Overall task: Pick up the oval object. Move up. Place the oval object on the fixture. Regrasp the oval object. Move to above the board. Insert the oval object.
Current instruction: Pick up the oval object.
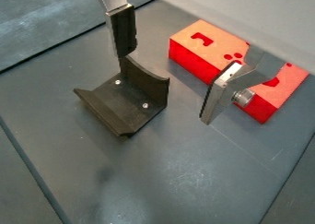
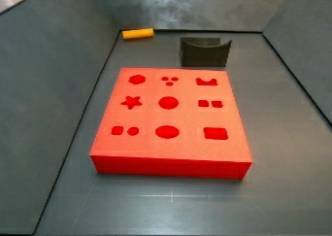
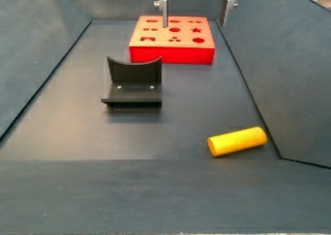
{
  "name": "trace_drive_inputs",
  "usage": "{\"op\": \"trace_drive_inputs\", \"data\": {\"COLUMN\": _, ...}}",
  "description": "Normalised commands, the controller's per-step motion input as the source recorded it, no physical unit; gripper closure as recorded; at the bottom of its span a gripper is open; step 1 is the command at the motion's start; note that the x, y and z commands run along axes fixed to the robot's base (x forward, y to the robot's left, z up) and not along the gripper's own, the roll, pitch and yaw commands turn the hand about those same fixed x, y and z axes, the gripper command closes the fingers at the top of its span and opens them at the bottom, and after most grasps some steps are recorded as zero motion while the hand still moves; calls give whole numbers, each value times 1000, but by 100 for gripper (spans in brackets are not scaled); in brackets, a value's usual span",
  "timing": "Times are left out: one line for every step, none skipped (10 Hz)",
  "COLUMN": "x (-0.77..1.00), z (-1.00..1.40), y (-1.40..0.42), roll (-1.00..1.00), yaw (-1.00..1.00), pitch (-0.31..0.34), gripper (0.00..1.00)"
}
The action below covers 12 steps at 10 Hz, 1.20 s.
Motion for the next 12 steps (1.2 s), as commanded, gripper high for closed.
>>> {"op": "trace_drive_inputs", "data": {"x": 300, "z": -814, "y": 291, "roll": 0, "yaw": -663, "pitch": 177, "gripper": 0}}
{"op": "trace_drive_inputs", "data": {"x": -14, "z": -554, "y": 106, "roll": -19, "yaw": -891, "pitch": 261, "gripper": 0}}
{"op": "trace_drive_inputs", "data": {"x": -9, "z": -571, "y": 97, "roll": -13, "yaw": -894, "pitch": 256, "gripper": 0}}
{"op": "trace_drive_inputs", "data": {"x": 0, "z": -846, "y": 20, "roll": -13, "yaw": -974, "pitch": 130, "gripper": 0}}
{"op": "trace_drive_inputs", "data": {"x": 0, "z": -894, "y": 20, "roll": -41, "yaw": -1000, "pitch": 74, "gripper": 0}}
{"op": "trace_drive_inputs", "data": {"x": 0, "z": -909, "y": 17, "roll": -39, "yaw": -1000, "pitch": 66, "gripper": 0}}
{"op": "trace_drive_inputs", "data": {"x": 0, "z": -906, "y": 31, "roll": -40, "yaw": -1000, "pitch": 70, "gripper": 0}}
{"op": "trace_drive_inputs", "data": {"x": -143, "z": -866, "y": 140, "roll": -81, "yaw": -903, "pitch": 77, "gripper": 0}}
{"op": "trace_drive_inputs", "data": {"x": -214, "z": -877, "y": 229, "roll": -74, "yaw": -803, "pitch": 96, "gripper": 0}}
{"op": "trace_drive_inputs", "data": {"x": -46, "z": -903, "y": 409, "roll": -23, "yaw": -623, "pitch": 153, "gripper": 0}}
{"op": "trace_drive_inputs", "data": {"x": -29, "z": -897, "y": 420, "roll": -26, "yaw": -611, "pitch": 156, "gripper": 0}}
{"op": "trace_drive_inputs", "data": {"x": -40, "z": -823, "y": 569, "roll": -24, "yaw": -449, "pitch": 187, "gripper": 0}}
